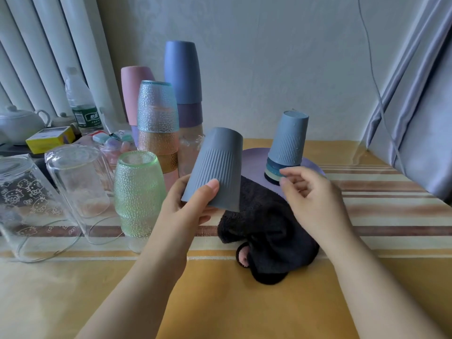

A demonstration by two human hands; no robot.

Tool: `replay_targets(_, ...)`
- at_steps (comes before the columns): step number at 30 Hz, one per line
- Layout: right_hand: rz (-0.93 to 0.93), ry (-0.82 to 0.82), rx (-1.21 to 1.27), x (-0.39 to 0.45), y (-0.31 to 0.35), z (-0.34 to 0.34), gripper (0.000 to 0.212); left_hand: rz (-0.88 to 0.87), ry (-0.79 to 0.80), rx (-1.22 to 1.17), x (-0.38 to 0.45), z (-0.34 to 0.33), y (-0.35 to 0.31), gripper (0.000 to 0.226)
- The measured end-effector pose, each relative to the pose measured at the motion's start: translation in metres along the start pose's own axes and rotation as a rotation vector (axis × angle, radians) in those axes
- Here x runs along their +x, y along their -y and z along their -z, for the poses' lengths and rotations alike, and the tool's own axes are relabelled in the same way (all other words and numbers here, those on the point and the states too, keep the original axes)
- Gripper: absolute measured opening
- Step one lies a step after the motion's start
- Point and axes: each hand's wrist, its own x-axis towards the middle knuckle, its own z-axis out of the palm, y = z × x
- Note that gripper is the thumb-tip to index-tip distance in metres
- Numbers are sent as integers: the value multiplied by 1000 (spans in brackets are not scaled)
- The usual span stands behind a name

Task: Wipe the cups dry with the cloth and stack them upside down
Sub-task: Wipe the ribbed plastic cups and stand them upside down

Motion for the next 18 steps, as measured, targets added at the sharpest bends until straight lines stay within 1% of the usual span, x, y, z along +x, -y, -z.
replay_targets(1,-18,17,-81,1,-5,-2,30,-2,6,16,-1,-1,0,61)
replay_targets(4,-160,334,-234,-3,-15,-13,69,2,33,43,-2,-4,1,55)
replay_targets(5,-197,376,-252,-4,-16,-15,73,6,44,51,-3,-5,1,53)
replay_targets(6,-222,372,-248,-3,-17,-14,71,8,51,60,-3,-6,2,51)
replay_targets(9,-250,285,-203,1,-16,-10,50,13,57,88,-4,-7,5,48)
replay_targets(12,-155,191,-191,-1,-10,-10,33,21,67,103,-4,-9,7,57)
replay_targets(13,-125,185,-183,-2,-8,-11,32,22,71,105,-4,-10,7,59)
replay_targets(15,-139,200,-109,-2,-6,-12,36,18,80,101,-5,-11,8,58)
replay_targets(18,-308,162,165,3,-9,-8,35,7,91,79,-6,-13,8,50)
